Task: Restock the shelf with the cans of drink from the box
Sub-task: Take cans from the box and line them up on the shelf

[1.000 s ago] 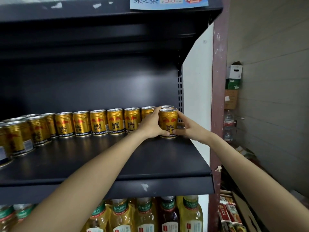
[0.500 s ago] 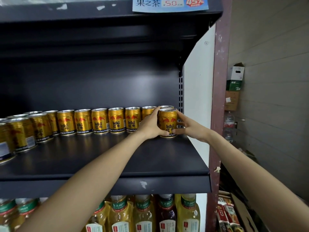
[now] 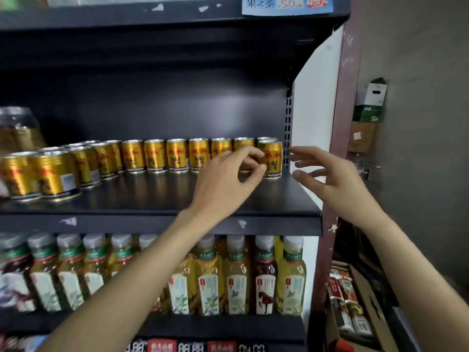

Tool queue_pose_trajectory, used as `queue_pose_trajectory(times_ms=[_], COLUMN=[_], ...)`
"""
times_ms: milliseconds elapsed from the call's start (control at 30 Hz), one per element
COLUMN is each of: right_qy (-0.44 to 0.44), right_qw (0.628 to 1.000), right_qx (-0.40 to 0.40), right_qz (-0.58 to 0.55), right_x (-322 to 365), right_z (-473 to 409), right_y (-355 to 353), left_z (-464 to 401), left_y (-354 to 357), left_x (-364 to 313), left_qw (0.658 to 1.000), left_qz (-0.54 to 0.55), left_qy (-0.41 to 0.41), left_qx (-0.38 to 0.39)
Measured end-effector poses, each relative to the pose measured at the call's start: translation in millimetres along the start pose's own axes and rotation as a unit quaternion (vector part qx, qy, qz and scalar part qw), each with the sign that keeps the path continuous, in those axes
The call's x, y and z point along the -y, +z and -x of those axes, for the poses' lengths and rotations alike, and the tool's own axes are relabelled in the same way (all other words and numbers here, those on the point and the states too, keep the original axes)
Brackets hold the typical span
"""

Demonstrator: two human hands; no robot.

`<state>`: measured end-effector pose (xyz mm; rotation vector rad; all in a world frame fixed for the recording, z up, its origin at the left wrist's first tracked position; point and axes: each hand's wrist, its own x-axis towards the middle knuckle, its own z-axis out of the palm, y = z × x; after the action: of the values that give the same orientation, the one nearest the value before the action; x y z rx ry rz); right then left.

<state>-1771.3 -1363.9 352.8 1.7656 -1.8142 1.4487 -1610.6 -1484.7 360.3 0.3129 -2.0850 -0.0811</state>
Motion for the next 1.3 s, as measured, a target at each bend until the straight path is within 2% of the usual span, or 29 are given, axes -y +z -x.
queue_pose_trajectory(times_ms=[167, 267, 333, 400, 500, 567, 700, 800, 900, 1000, 1167, 1233, 1300], right_qy=[-0.054, -0.056, -0.015, 0.045, 0.132, 0.18, 0.213, 0.182, 0.183, 0.237, 0.275, 0.307, 0.363], right_qw=[0.988, 0.992, 1.0, 0.995, 0.97, 0.947, 0.91, 0.904, 0.883, 0.852, 0.874, 0.89, 0.9], right_qx=[-0.125, -0.106, -0.026, 0.078, 0.2, 0.261, 0.355, 0.379, 0.394, 0.416, 0.349, 0.31, 0.243], right_qz=[0.069, 0.049, 0.0, -0.034, -0.049, -0.051, 0.0, 0.084, 0.179, 0.212, 0.195, 0.134, 0.003], right_x=[41, 46, 43, 37, 25, 17, 9, 4, 1, -2, -8, -4, 7], right_z=[93, 155, 198, 237, 294, 330, 393, 420, 431, 437, 437, 428, 407], right_y=[33, 67, 90, 114, 149, 167, 191, 205, 217, 229, 240, 237, 230], left_z=[92, 162, 214, 268, 345, 390, 455, 487, 507, 521, 534, 530, 516], left_y=[-7, -9, -10, -12, -17, -21, -24, -17, -5, 7, 11, 4, -7], left_x=[-12, -9, -3, 6, 19, 21, 13, 8, 6, 1, 4, 10, 19], left_qw=[0.983, 0.987, 0.996, 0.994, 0.957, 0.923, 0.86, 0.797, 0.757, 0.756, 0.781, 0.779, 0.773], left_qz=[-0.011, 0.0, 0.019, 0.04, 0.06, 0.058, 0.08, 0.078, 0.056, 0.075, 0.136, 0.186, 0.248], left_qy=[0.092, 0.051, -0.018, -0.104, -0.238, -0.295, -0.333, -0.348, -0.348, -0.364, -0.411, -0.446, -0.48], left_qx=[-0.161, -0.149, -0.083, 0.014, 0.157, 0.238, 0.378, 0.488, 0.551, 0.539, 0.451, 0.399, 0.333])
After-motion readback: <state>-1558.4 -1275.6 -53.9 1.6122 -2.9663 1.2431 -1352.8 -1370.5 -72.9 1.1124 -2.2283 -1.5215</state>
